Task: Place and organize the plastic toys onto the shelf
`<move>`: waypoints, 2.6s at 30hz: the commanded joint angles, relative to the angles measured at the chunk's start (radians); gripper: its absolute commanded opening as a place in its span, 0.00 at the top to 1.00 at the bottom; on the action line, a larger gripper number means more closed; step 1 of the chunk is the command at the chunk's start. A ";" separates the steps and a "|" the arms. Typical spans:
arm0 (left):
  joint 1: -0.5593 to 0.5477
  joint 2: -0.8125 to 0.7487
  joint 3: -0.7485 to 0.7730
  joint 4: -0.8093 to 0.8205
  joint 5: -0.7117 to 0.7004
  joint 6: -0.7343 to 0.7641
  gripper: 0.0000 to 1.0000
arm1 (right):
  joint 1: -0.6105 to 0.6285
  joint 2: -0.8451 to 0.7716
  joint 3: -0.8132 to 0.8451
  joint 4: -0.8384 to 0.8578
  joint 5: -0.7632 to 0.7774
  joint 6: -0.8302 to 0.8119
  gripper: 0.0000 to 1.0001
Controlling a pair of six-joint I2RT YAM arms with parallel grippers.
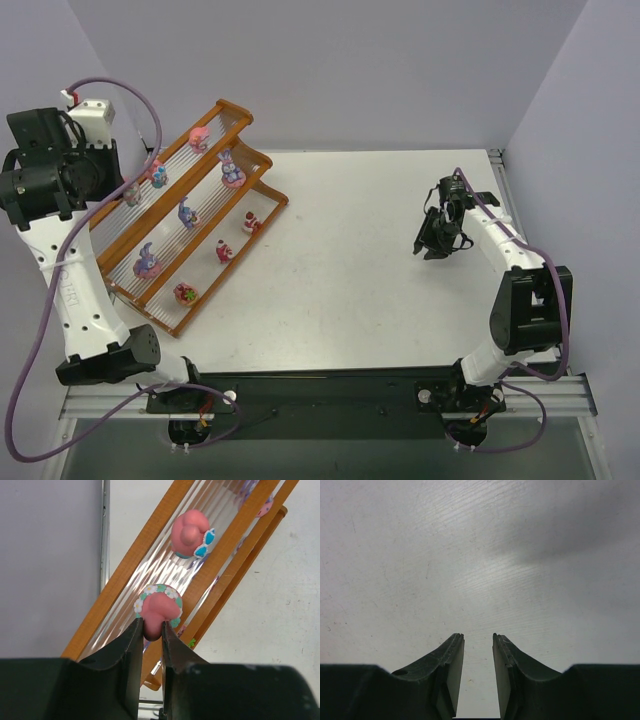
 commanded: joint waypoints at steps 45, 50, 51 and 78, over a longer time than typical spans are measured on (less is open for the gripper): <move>0.170 -0.079 -0.174 0.026 0.123 0.134 0.77 | 0.043 0.042 0.016 -0.079 0.058 -0.028 0.70; 0.173 -0.070 -0.156 0.025 0.121 0.129 0.54 | 0.047 0.045 0.016 -0.079 0.061 -0.027 0.70; 0.171 -0.070 -0.156 0.028 0.121 0.129 0.52 | 0.049 0.042 0.014 -0.079 0.063 -0.030 0.71; 0.170 -0.280 -0.056 0.163 0.372 0.019 0.03 | 0.070 0.001 0.011 -0.078 0.056 -0.017 0.55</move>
